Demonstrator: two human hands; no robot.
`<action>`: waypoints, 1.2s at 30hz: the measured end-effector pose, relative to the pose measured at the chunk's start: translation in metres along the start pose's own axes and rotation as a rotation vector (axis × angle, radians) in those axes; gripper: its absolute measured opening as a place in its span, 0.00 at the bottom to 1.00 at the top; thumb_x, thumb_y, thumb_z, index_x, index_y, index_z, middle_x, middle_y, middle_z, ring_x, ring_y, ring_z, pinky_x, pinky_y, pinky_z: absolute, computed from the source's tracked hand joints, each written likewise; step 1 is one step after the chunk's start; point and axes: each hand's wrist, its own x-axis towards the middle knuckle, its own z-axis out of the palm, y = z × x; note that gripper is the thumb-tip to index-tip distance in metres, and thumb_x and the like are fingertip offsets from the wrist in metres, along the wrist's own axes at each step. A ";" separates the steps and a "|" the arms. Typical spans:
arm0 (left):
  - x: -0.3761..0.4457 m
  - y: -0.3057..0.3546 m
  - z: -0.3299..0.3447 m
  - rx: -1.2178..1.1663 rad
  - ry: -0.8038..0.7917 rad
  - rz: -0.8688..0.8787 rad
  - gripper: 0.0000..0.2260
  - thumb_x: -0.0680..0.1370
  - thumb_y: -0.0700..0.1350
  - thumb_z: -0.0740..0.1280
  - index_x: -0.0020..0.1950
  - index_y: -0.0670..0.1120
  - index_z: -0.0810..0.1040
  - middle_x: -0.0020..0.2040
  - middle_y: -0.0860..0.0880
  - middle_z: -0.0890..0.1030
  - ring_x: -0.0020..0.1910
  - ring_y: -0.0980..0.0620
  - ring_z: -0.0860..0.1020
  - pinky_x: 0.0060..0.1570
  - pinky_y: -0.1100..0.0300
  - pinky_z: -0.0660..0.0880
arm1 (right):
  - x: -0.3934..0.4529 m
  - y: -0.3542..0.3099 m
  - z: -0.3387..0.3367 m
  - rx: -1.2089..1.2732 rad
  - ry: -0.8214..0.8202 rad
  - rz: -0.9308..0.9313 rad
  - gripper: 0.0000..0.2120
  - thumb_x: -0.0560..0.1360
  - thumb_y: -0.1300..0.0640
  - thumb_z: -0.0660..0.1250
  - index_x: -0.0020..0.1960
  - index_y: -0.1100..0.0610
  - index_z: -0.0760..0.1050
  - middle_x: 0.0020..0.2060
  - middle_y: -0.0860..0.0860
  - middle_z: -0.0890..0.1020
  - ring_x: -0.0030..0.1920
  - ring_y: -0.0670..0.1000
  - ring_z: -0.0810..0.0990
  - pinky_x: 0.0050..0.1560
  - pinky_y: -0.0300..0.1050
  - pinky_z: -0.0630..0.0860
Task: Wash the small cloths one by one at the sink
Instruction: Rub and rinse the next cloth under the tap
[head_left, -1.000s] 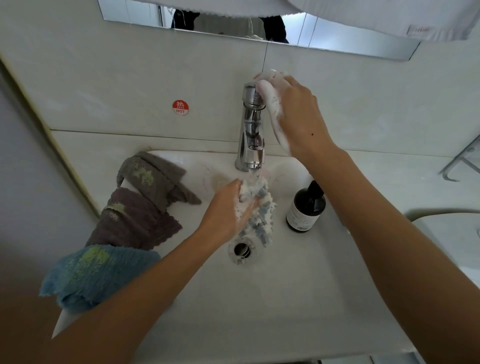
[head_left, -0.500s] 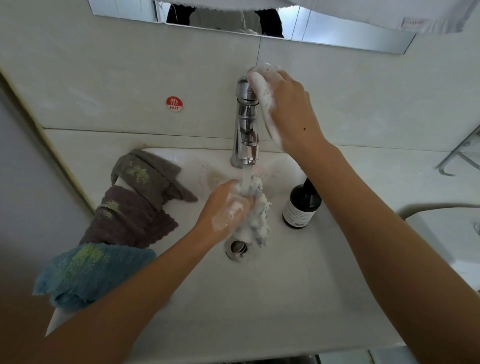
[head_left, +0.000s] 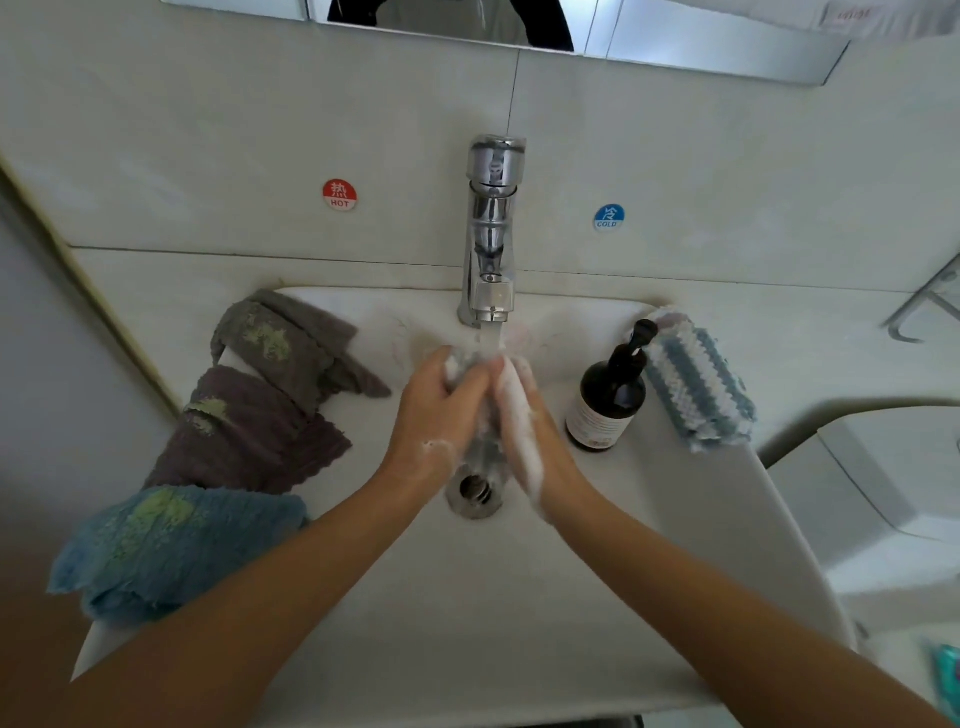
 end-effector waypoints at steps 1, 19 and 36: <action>-0.001 -0.001 0.001 -0.004 0.022 0.003 0.10 0.80 0.52 0.62 0.49 0.46 0.77 0.41 0.48 0.83 0.42 0.52 0.83 0.39 0.57 0.80 | 0.003 0.001 0.002 0.005 0.008 0.017 0.21 0.82 0.40 0.51 0.70 0.49 0.66 0.52 0.47 0.81 0.53 0.47 0.81 0.45 0.40 0.81; 0.000 -0.004 0.010 0.023 0.169 -0.093 0.18 0.79 0.55 0.62 0.38 0.45 0.80 0.34 0.47 0.82 0.35 0.52 0.82 0.37 0.56 0.79 | 0.016 0.004 0.016 0.029 0.269 0.039 0.18 0.80 0.50 0.63 0.35 0.58 0.72 0.31 0.53 0.77 0.34 0.46 0.78 0.41 0.43 0.77; -0.014 -0.009 0.013 0.060 -0.039 0.107 0.07 0.81 0.48 0.60 0.55 0.60 0.65 0.47 0.54 0.78 0.45 0.55 0.79 0.50 0.49 0.79 | 0.022 -0.011 -0.004 0.274 0.431 0.024 0.12 0.82 0.61 0.57 0.52 0.55 0.79 0.44 0.54 0.84 0.44 0.54 0.84 0.44 0.48 0.82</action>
